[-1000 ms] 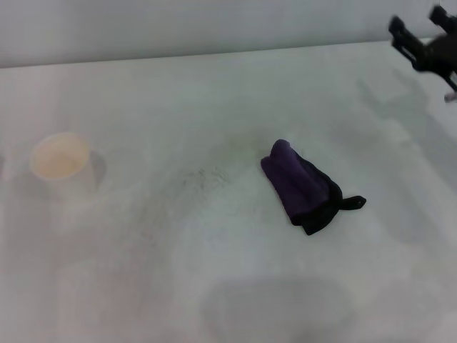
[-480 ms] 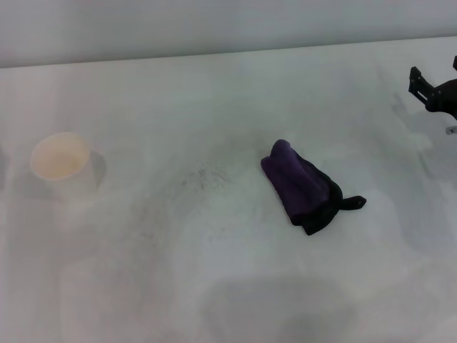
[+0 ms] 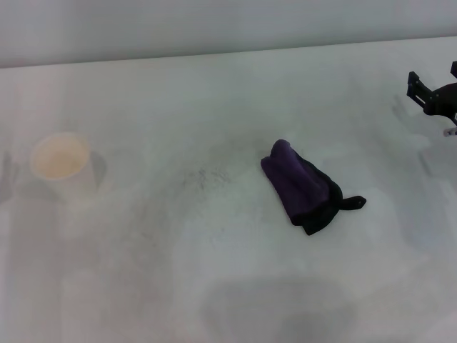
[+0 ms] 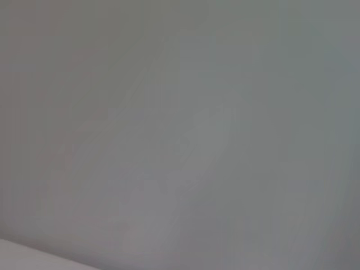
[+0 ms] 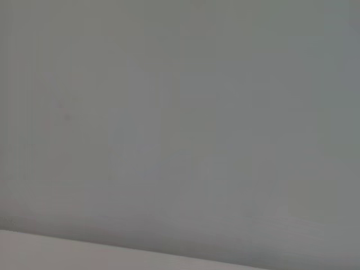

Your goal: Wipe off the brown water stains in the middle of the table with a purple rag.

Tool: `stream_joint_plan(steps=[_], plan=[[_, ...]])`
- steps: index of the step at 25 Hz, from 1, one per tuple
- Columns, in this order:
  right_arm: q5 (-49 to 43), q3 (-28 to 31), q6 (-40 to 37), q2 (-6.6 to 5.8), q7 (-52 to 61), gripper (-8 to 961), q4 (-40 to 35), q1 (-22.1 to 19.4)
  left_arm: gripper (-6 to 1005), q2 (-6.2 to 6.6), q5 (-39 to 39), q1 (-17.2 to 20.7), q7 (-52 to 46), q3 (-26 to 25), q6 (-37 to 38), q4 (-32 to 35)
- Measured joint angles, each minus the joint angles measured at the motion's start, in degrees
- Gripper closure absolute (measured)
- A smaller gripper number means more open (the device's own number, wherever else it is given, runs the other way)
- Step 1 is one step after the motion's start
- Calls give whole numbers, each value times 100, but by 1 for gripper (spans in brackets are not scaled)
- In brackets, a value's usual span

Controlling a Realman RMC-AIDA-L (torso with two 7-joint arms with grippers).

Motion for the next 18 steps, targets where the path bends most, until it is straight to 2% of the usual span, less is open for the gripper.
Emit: stream_joint_plan(steps=[7,18], plan=[[11,1,-3,1,52,105,6,-5,109,4,48,120,-3,5,102,73],[18,1,-10,9,77,105,9,-13,109,24,50,8,-8,-15,102,62]])
